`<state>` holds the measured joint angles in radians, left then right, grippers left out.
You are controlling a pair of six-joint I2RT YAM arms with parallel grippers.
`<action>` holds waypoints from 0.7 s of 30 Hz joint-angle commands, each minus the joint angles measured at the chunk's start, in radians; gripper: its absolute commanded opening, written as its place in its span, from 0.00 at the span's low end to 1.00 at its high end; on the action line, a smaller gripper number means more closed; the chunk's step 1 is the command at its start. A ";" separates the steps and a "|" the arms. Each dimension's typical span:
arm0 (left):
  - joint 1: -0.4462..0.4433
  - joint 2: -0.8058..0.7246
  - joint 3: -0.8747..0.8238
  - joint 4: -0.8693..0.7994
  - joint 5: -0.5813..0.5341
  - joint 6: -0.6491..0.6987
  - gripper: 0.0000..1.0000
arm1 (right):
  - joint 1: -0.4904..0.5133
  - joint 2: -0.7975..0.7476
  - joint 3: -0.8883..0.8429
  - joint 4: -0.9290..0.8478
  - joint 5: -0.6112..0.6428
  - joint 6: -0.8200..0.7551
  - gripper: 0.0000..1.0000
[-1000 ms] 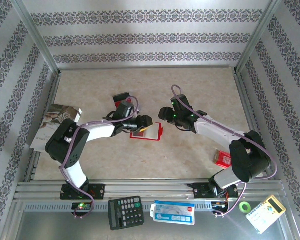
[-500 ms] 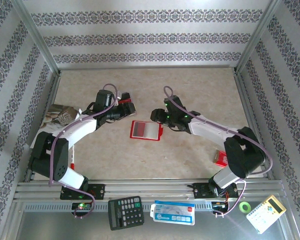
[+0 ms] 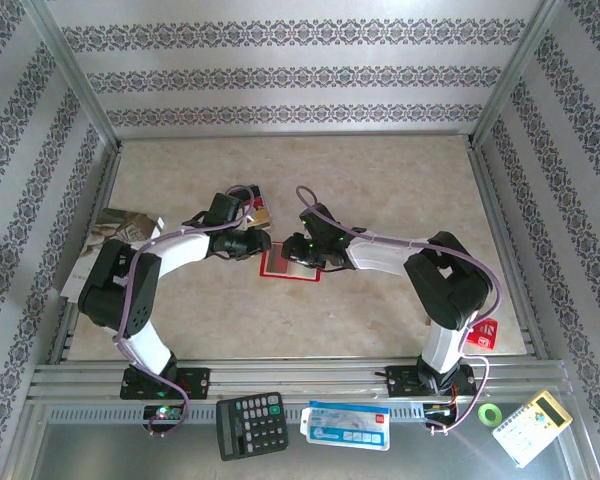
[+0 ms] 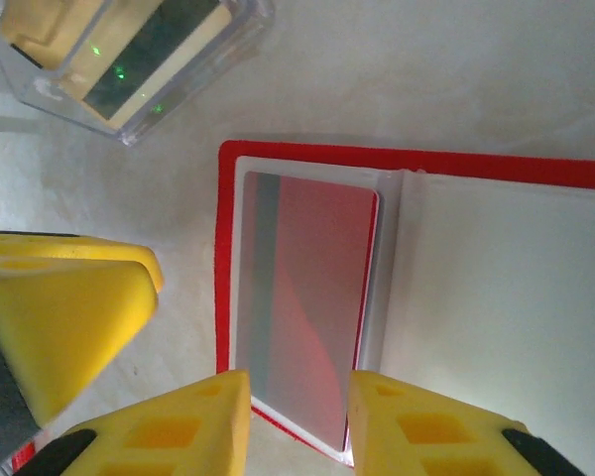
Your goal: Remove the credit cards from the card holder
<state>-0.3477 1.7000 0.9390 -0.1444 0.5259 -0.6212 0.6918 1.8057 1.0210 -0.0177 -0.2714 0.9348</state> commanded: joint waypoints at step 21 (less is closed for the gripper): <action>-0.050 0.136 0.162 -0.240 -0.054 0.189 0.15 | -0.028 0.059 0.009 0.056 -0.052 0.047 0.35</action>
<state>-0.3847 1.8198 1.0733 -0.3355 0.4847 -0.4671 0.6739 1.8557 1.0210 0.0170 -0.3054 0.9741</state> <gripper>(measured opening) 0.149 0.348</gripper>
